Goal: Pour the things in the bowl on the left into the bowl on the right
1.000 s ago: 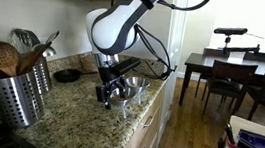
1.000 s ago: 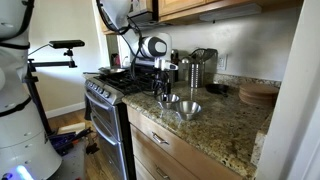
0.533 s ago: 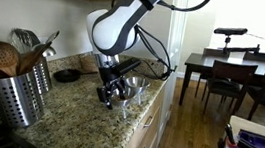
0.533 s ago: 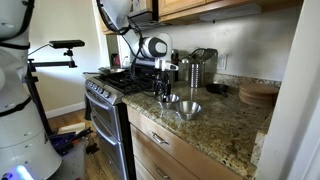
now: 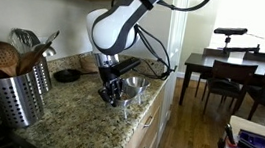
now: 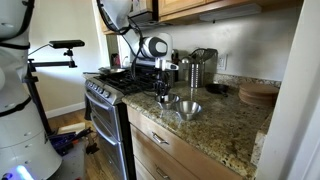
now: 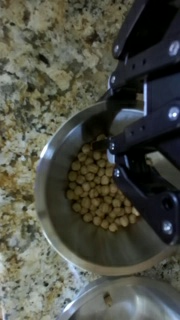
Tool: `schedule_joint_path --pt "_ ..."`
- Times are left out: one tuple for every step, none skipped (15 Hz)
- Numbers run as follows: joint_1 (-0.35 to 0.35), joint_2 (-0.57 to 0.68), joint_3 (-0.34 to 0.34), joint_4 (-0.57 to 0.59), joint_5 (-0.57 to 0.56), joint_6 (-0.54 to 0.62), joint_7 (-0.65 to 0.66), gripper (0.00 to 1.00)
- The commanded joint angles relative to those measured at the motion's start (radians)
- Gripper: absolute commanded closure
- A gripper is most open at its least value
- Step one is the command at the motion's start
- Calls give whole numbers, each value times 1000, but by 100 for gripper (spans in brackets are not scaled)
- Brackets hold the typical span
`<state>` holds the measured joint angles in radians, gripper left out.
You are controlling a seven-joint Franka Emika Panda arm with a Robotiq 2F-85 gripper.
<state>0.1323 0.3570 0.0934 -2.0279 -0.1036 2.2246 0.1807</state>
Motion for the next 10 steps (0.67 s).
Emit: schedule_joint_path --pt "21 1 -19 0 -21 15 32 91" --pt "21 1 -20 2 -23 14 32 94" --pt "21 -1 -20 5 -25 13 34 90" --pt "21 -2 -20 7 -25 13 34 90" --pt "20 -3 -21 9 -26 13 35 91" --pt "20 -4 -22 10 -26 13 35 90" --pt "20 -7 -23 10 -27 12 37 90" --pt "20 -9 -23 11 -27 10 37 90" --pt "20 -16 -24 11 -28 9 40 91" --pt "20 -21 -26 10 -30 7 44 91"
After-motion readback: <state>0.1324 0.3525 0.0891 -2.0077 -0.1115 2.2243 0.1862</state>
